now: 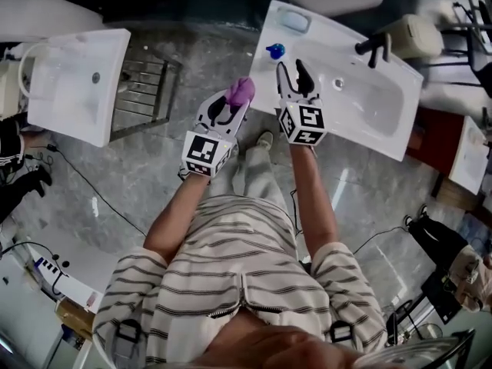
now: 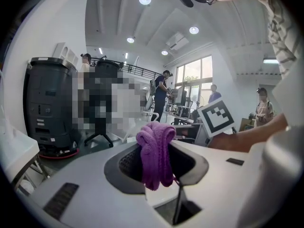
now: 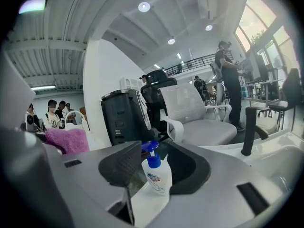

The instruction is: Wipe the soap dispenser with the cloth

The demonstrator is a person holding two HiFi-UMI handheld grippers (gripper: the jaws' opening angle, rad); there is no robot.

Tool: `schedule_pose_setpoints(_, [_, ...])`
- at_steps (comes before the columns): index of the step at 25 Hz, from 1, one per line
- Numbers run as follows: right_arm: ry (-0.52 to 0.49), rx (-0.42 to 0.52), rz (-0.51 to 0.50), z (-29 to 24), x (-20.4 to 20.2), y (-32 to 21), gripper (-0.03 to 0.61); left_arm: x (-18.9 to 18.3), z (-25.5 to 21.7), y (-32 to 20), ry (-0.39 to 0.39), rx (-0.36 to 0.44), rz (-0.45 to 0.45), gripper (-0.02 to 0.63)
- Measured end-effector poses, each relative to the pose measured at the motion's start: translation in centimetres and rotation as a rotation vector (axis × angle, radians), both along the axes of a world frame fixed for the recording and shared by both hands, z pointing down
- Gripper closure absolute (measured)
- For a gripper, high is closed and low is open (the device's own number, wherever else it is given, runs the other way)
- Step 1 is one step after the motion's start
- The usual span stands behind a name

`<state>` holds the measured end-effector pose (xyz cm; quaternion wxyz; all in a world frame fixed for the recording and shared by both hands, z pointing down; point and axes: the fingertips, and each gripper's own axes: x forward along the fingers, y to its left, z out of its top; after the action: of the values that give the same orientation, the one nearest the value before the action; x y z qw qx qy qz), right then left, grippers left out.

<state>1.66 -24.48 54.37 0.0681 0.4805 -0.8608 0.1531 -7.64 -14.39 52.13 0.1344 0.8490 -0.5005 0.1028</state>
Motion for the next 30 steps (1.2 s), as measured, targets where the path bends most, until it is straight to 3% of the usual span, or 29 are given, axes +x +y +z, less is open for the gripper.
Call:
schedule_pose_setpoints(10, [-0.046,0.077,0.039,-7.5,2.0,5.6,0.580,1.7,-5.3,1.8,0.008,0.084,-0.019,0.483])
schedule_pose_setpoints(18, [-0.042,0.149,0.035,-10.9,2.5,8.3,0.584,2.5,-7.1,2.0,-0.009,0.142,-0.006,0.483])
schedule_pose_setpoints(30, [-0.046,0.162,0.061,-12.0,3.4,10.8,0.584,3.6,-8.0,2.4,-0.005,0.173,0.021,0.484])
